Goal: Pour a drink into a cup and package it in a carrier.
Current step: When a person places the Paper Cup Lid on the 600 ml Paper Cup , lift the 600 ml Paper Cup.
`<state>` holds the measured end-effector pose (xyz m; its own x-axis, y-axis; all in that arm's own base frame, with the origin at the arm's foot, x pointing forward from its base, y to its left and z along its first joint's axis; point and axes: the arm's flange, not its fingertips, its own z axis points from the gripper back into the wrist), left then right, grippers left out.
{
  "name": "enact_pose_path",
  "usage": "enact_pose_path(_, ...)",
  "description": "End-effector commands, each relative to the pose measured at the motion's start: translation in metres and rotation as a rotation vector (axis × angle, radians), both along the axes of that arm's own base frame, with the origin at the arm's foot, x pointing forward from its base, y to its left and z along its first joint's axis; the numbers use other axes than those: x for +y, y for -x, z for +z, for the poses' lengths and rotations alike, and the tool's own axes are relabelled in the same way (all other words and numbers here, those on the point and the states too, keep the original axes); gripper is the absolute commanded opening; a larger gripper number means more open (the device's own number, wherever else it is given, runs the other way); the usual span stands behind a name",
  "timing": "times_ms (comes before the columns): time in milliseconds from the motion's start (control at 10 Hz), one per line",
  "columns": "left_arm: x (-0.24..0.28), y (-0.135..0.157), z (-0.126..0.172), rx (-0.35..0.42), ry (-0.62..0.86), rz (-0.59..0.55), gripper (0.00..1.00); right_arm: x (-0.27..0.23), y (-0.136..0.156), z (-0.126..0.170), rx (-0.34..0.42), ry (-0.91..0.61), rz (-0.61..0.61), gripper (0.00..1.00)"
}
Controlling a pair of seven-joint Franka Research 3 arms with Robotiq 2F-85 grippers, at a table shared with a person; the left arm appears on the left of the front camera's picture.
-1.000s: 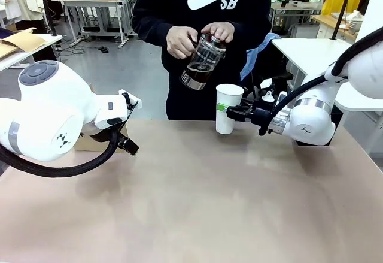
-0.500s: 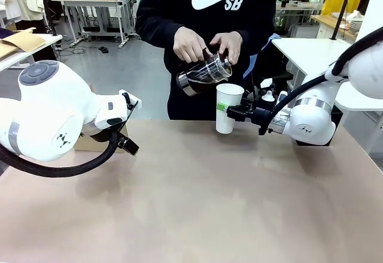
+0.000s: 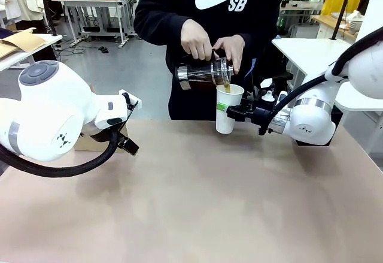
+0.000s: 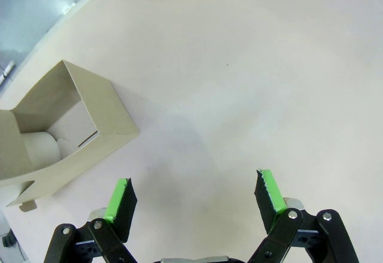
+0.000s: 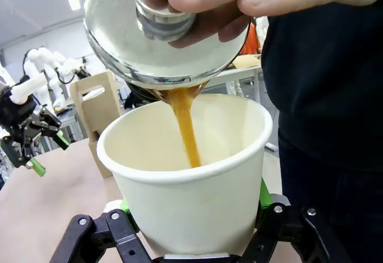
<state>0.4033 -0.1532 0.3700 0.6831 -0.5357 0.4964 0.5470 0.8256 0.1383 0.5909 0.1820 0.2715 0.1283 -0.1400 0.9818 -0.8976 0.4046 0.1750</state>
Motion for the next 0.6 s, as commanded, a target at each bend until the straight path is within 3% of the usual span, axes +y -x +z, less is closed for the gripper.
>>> enact_pose_path(0,0.0009,-0.0001,0.0004,0.000,0.003,0.001,1.00,0.0010,-0.0005,0.0040,-0.002,0.003,-0.011,0.81)
enact_pose_path(500,0.0009,-0.0001,0.0004,0.000,0.003,0.001,1.00,0.0010,-0.0005,0.0040,-0.002,0.003,-0.011,0.81)
